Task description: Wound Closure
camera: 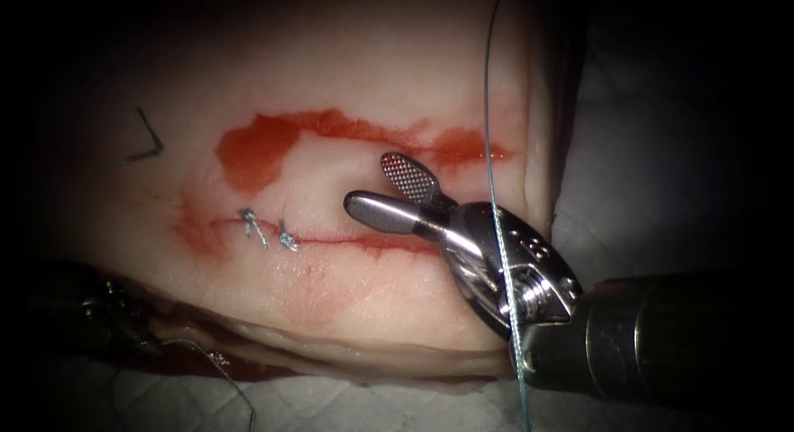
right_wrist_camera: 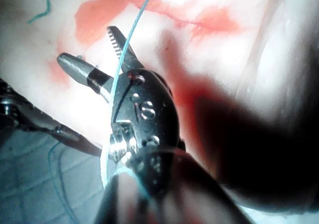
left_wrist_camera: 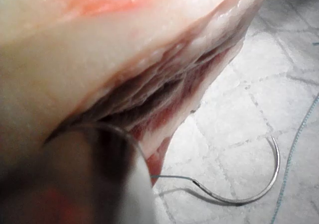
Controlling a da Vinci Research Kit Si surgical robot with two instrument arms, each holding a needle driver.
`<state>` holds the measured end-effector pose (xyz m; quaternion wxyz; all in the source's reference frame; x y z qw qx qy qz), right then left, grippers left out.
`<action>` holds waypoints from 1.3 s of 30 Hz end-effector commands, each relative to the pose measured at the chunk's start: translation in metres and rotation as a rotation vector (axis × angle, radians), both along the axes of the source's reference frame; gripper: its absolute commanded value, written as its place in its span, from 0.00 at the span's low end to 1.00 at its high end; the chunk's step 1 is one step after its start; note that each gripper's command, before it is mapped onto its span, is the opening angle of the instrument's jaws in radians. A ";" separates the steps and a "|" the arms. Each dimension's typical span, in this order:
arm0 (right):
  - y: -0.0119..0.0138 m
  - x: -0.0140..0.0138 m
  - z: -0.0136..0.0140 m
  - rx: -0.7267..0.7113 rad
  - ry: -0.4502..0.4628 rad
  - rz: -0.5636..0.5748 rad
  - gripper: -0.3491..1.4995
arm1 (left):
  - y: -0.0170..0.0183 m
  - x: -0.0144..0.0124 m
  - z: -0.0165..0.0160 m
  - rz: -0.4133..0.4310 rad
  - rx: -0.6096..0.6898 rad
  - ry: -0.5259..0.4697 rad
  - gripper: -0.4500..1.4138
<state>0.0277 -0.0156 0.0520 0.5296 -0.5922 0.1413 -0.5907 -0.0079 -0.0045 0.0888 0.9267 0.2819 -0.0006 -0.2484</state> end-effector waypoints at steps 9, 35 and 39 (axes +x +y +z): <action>0.0001 0.0009 0.0005 -0.001 0.003 0.001 0.95 | -0.0003 -0.0018 -0.0126 -0.064 0.109 -0.037 0.00; 0.0001 0.0009 0.0005 -0.001 0.002 0.001 0.95 | 0.0176 -0.0063 -0.0318 -0.294 -0.261 -0.449 0.00; 0.0001 0.0008 0.0005 -0.001 0.003 0.001 0.95 | 0.0196 -0.0063 -0.0330 -0.341 -0.334 -0.536 0.00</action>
